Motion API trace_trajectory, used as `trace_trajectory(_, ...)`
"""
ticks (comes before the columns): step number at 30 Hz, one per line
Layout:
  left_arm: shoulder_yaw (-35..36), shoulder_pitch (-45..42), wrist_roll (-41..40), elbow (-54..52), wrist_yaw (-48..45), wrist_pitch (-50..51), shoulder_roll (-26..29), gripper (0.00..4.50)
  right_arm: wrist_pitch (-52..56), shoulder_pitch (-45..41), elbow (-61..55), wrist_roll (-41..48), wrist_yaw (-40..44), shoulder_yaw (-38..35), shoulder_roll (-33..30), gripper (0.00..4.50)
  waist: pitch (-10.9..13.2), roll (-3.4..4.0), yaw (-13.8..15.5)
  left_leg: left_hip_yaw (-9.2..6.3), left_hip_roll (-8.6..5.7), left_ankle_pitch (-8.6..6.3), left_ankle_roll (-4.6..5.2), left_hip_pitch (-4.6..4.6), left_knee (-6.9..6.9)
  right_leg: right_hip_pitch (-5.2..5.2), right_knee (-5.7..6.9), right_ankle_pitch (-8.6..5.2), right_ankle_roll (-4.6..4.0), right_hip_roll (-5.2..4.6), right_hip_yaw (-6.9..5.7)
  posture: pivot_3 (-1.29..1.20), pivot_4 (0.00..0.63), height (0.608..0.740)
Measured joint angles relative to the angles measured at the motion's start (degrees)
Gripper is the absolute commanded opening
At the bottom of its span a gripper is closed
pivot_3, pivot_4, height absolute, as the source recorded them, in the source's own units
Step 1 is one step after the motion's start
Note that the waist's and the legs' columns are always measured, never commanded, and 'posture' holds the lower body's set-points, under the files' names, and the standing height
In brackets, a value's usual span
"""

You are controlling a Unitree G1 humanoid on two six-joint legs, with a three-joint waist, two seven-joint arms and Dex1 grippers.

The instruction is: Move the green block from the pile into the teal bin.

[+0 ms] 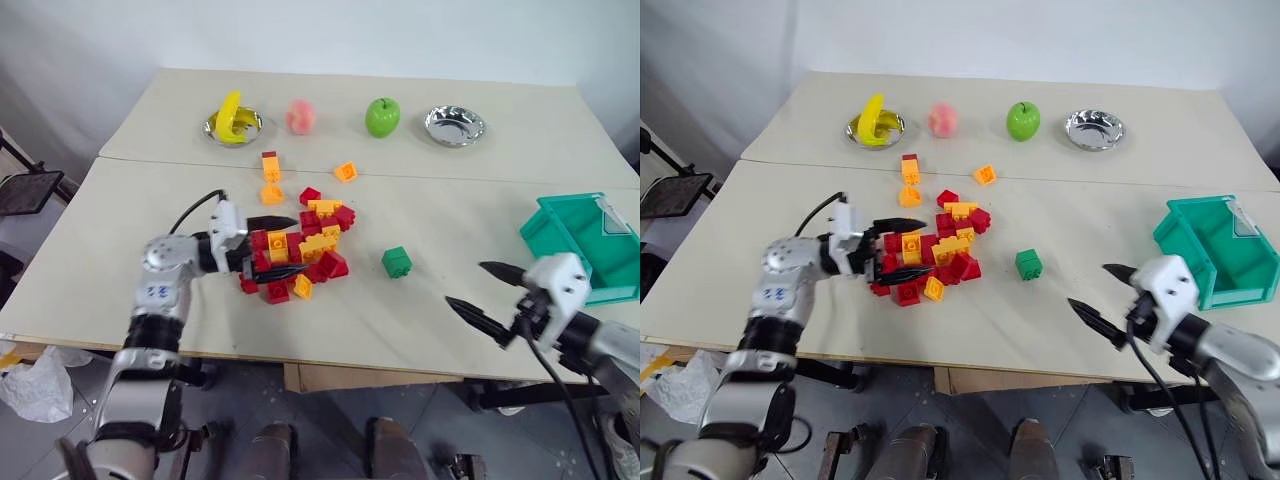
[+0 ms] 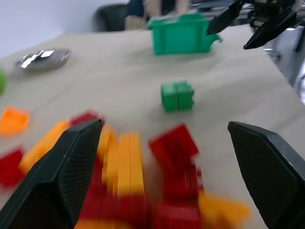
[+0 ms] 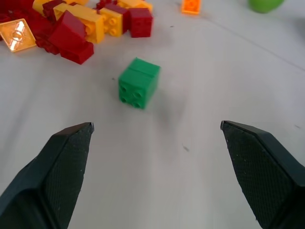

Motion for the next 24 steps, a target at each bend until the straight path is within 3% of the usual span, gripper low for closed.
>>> trace_trajectory(6,2.71,11.92,-2.56,-15.73,6.61,7.49,3.50,4.48,7.30,-15.60,4.37,-6.84,-8.35,14.84,6.91,4.50,-0.02,-0.03,0.68,-0.12,-0.03,-0.05,-0.07,-0.04,0.03,-0.01,-0.02,0.05,-0.13,-0.01,-0.05,0.00,0.150,0.740)
trace_trajectory(10,3.03,16.59,-5.33,-23.90,8.88,11.55,4.29,4.48,11.24,-19.99,10.25,-10.96,-14.21,17.09,11.20,4.50,-0.02,-0.03,1.02,-0.12,-0.03,-0.06,-0.08,-0.05,-0.05,-0.09,0.00,0.04,-0.20,-0.02,-0.06,0.00,0.150,0.740)
trace_trajectory(19,2.31,17.60,-7.87,-28.93,9.67,14.91,6.37,4.48,12.68,-20.27,12.57,-15.43,-17.88,18.41,14.44,4.50,-0.02,-0.02,0.11,-0.03,0.02,-0.06,-0.10,-0.03,-0.06,-0.10,0.00,0.03,-0.21,0.04,-0.04,0.00,0.150,0.740)
trace_trajectory(24,0.03,15.86,-8.90,-28.99,7.76,15.62,6.44,4.50,14.98,-19.89,12.12,-14.62,-17.90,17.51,16.68,3.21,-0.02,-0.02,0.02,-0.01,0.05,-0.06,-0.10,-0.03,-0.07,-0.10,0.00,0.03,-0.21,0.07,-0.04,0.00,0.150,0.740)
